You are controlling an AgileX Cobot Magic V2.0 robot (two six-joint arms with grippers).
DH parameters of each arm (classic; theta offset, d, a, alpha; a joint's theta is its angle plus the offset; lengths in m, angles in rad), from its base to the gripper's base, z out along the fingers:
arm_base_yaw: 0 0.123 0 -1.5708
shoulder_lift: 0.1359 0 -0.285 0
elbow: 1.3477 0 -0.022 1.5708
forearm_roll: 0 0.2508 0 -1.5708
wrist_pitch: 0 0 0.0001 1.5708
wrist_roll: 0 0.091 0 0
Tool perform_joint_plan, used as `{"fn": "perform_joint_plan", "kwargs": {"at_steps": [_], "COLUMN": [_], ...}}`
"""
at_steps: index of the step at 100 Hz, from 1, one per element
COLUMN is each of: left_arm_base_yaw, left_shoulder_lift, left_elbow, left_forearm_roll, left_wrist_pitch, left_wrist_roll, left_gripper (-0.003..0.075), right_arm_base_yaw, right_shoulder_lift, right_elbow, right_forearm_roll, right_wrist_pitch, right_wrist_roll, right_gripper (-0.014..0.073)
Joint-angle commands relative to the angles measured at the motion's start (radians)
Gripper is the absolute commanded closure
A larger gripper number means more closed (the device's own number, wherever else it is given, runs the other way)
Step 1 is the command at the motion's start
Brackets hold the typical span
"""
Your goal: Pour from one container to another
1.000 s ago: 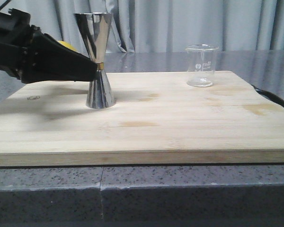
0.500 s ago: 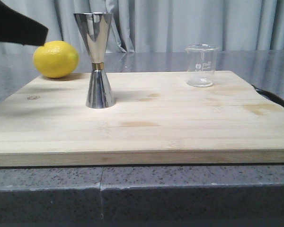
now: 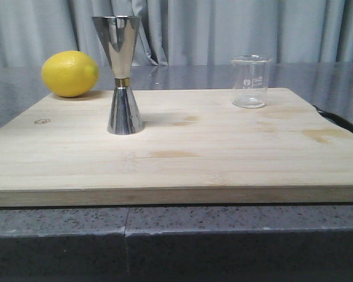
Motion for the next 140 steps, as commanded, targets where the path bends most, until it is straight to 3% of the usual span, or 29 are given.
{"fn": "perform_joint_plan", "kwargs": {"at_steps": [1,12,21,54,100,121,140], "left_arm_base_yaw": [0.005,0.005,0.005,0.005,0.005,-0.049,-0.167], "left_shoulder_lift": [-0.086,-0.168,-0.225,-0.529,-0.99,-1.1,-1.111], "left_elbow": [-0.072,-0.13,-0.153,-0.014,0.453,0.658,0.72], "left_forearm_roll": [-0.103,-0.103,-0.103,-0.101,-0.097,-0.102,-0.102], "left_wrist_pitch": [-0.206,-0.514,-0.628,-0.605,-0.578,-0.521,-0.496], "left_wrist_roll": [-0.015,-0.015,-0.015,-0.127,-0.198,-0.198,-0.198], "left_gripper": [0.0207,0.0207,0.0207,0.0207,0.0211,0.0301,0.0399], "right_arm_base_yaw": [-0.078,-0.164,-0.21,-0.214,-0.214,-0.214,-0.214], "right_shoulder_lift": [-0.029,-0.05,-0.064,-0.265,-0.57,-0.66,-0.771], "right_elbow": [-0.051,-0.071,-0.084,-0.115,-0.113,-0.084,-0.014], "right_forearm_roll": [0.033,0.033,0.033,0.019,0.042,0.063,0.063], "right_wrist_pitch": [-0.056,-0.009,0.022,0.174,0.656,0.759,0.769], "right_wrist_roll": [-0.016,-0.016,-0.016,-0.016,-0.016,-0.016,-0.016], "right_gripper": [-0.0024,-0.0024,-0.0024,-0.0024,-0.0023,-0.0004,0.0125]}}
